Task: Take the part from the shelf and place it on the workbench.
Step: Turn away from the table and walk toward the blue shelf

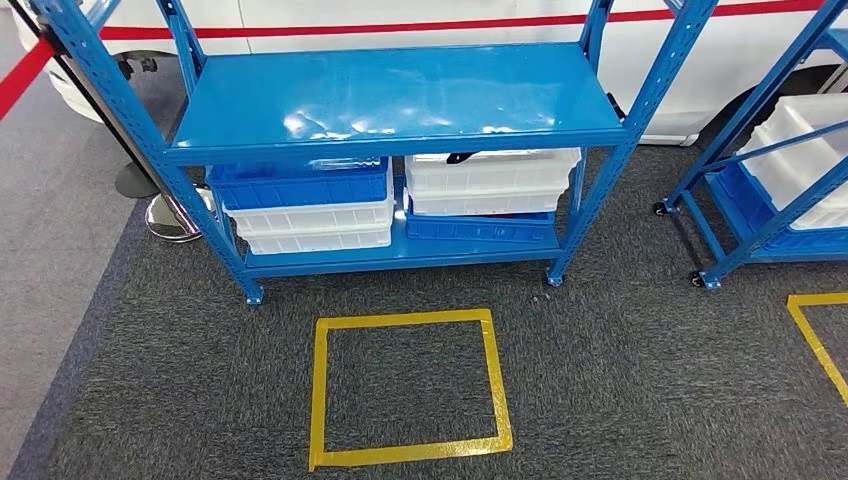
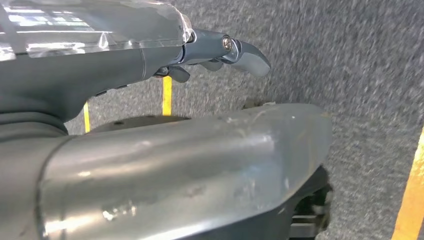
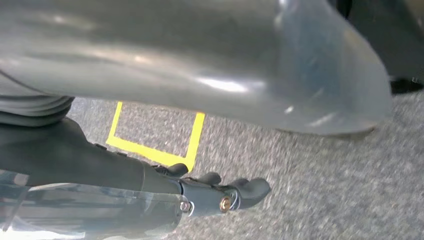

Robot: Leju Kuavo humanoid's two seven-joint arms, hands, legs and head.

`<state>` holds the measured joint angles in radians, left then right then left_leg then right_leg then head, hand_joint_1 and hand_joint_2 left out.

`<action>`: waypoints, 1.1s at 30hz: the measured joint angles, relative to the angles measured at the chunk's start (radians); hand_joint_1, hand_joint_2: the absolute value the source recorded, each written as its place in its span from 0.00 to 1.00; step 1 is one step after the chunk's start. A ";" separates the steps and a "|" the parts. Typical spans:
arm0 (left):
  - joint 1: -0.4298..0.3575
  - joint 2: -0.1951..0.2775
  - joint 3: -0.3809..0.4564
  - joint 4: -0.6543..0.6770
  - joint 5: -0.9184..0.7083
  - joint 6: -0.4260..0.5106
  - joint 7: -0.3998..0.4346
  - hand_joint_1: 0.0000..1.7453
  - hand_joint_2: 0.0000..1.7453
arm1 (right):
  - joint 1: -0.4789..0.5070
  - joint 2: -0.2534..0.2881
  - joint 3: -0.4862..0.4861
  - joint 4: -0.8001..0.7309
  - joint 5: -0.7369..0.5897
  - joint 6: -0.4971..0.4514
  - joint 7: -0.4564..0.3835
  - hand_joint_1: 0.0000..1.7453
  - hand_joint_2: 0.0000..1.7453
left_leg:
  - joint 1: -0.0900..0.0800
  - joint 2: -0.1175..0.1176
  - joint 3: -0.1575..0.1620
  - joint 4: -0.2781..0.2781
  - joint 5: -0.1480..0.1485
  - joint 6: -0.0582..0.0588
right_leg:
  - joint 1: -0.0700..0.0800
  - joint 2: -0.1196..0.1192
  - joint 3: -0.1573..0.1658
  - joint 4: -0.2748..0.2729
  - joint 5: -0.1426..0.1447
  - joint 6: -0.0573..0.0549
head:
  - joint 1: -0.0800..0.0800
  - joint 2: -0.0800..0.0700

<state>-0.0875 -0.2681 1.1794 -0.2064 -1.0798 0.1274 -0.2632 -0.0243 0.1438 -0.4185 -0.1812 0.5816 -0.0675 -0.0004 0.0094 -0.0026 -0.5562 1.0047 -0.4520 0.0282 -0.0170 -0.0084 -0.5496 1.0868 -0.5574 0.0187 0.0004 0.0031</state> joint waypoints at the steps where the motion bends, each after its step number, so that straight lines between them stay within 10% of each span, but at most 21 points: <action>1: -0.001 0.000 0.000 0.000 0.000 -0.001 0.000 0.00 0.00 | 0.000 -0.002 0.000 0.000 0.000 0.010 0.000 0.00 0.00 | -0.002 0.001 0.003 -0.003 -0.001 0.005 | 0.000 0.002 -0.031 0.060 -0.029 0.000 | 0.001 0.000; 4: -0.001 0.000 0.000 0.000 0.000 -0.004 0.000 0.00 0.00 | 0.002 -0.011 0.000 0.000 0.000 0.024 0.000 0.00 0.00 | -0.010 0.000 0.006 -0.001 -0.007 0.013 | 0.001 0.004 -0.125 0.214 -0.071 0.000 | 0.002 0.000; 9: 0.000 -0.001 0.000 0.000 0.000 -0.008 0.000 0.00 0.00 | 0.004 -0.020 0.000 0.000 0.000 0.024 0.000 0.00 0.00 | -0.020 -0.006 0.019 0.010 -0.026 0.004 | 0.007 0.006 -0.032 -0.021 0.077 -0.018 | 0.001 0.000; 14: -0.002 -0.002 0.000 0.000 -0.001 -0.008 0.001 0.00 0.00 | 0.004 -0.022 -0.001 0.000 0.000 0.024 0.001 0.00 0.00 | -0.019 -0.004 0.014 0.034 -0.051 -0.023 | 0.006 0.007 -0.015 -0.058 0.076 -0.034 | -0.002 0.000; 18: -0.002 -0.002 0.000 0.000 -0.001 -0.008 0.001 0.00 0.00 | 0.005 -0.022 -0.001 0.000 0.000 0.025 0.001 0.00 0.00 | -0.006 -0.003 -0.091 0.252 -0.159 -0.046 | 0.003 0.003 -0.010 -0.061 0.072 -0.045 | -0.008 0.000; 20: -0.001 -0.002 0.000 0.000 -0.001 -0.008 0.003 0.00 0.00 | 0.005 -0.022 -0.001 0.000 0.001 0.029 0.001 0.00 0.00 | 0.000 -0.002 -0.122 0.299 -0.152 -0.050 | 0.002 0.004 -0.004 -0.061 0.067 -0.044 | -0.008 0.000; 24: -0.001 -0.002 0.000 0.000 -0.001 -0.008 0.006 0.00 0.00 | 0.005 -0.022 -0.001 0.000 0.002 0.037 0.000 0.00 0.00 | 0.001 0.000 -0.028 0.076 -0.020 -0.045 | 0.000 0.005 0.017 -0.060 0.051 -0.029 | -0.008 0.000; 30: 0.000 -0.002 0.000 0.000 0.000 -0.010 0.010 0.00 0.00 | 0.000 -0.008 -0.001 0.000 0.002 -0.002 0.006 0.00 0.00 | -0.003 -0.001 0.003 0.007 -0.010 -0.006 | 0.001 0.004 0.014 -0.042 0.029 0.003 | -0.002 0.000; 33: -0.001 -0.002 0.000 0.000 0.000 -0.013 0.011 0.00 0.00 | 0.001 -0.011 -0.001 0.000 0.003 0.023 0.008 0.00 0.00 | -0.007 0.001 0.011 -0.001 -0.011 0.010 | 0.001 0.006 -0.081 0.137 -0.051 0.007 | 0.003 0.000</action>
<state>-0.0889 -0.2705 1.1794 -0.2064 -1.0800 0.1142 -0.2518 -0.0236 0.1328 -0.4192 -0.1812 0.5847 -0.0445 0.0077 0.0028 -0.0015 -0.5455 1.0038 -0.4625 0.0383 -0.0156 -0.0022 -0.6301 1.2233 -0.6085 0.0258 0.0034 0.0031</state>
